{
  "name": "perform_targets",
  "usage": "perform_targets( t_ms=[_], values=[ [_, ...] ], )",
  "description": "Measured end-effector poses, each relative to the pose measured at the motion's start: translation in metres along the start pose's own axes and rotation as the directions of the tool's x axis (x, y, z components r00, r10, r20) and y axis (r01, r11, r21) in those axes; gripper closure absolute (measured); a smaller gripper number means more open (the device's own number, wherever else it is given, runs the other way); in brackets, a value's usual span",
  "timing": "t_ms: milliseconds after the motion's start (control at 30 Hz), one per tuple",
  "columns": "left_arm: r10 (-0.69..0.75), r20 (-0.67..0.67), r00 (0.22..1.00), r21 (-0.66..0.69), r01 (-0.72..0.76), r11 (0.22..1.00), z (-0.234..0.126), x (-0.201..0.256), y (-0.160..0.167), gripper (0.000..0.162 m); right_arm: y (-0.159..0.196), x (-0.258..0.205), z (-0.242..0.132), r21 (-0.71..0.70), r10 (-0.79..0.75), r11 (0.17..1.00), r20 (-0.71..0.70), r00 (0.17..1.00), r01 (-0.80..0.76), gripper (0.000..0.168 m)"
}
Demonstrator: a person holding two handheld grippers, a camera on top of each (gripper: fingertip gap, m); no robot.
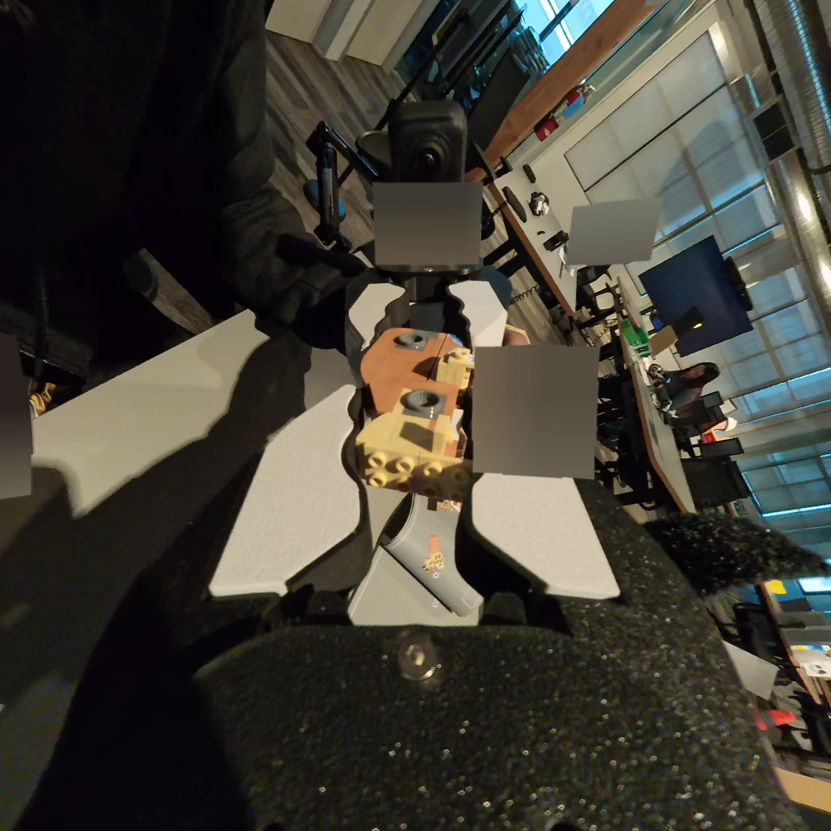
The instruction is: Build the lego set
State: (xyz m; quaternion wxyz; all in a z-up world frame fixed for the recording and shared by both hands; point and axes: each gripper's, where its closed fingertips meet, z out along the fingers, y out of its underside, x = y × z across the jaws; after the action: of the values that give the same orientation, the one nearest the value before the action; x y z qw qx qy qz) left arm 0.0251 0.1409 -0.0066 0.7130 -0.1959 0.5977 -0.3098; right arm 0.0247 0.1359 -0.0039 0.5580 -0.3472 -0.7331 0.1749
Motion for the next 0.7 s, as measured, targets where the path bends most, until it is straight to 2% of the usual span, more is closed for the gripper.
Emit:
perform_targets(
  t_ms=[533, 700],
  values=[
    [0.007, 0.018, 1.0, -0.028, -0.007, 1.0, 0.0031, -0.0018, 0.0033, 0.117, 0.0023, 0.0013, -0.0029, 0.007, -0.015, 1.0, -0.008, 1.0, 0.015, 0.126],
    [-0.035, 0.023, 0.999, -0.032, 0.036, 0.999, 0.0019, -0.0059, 0.0076, 0.116, 0.0058, 0.0055, -0.0013, -0.001, 0.031, 1.0, -0.026, 0.999, -0.031, 0.125]
  ],
)
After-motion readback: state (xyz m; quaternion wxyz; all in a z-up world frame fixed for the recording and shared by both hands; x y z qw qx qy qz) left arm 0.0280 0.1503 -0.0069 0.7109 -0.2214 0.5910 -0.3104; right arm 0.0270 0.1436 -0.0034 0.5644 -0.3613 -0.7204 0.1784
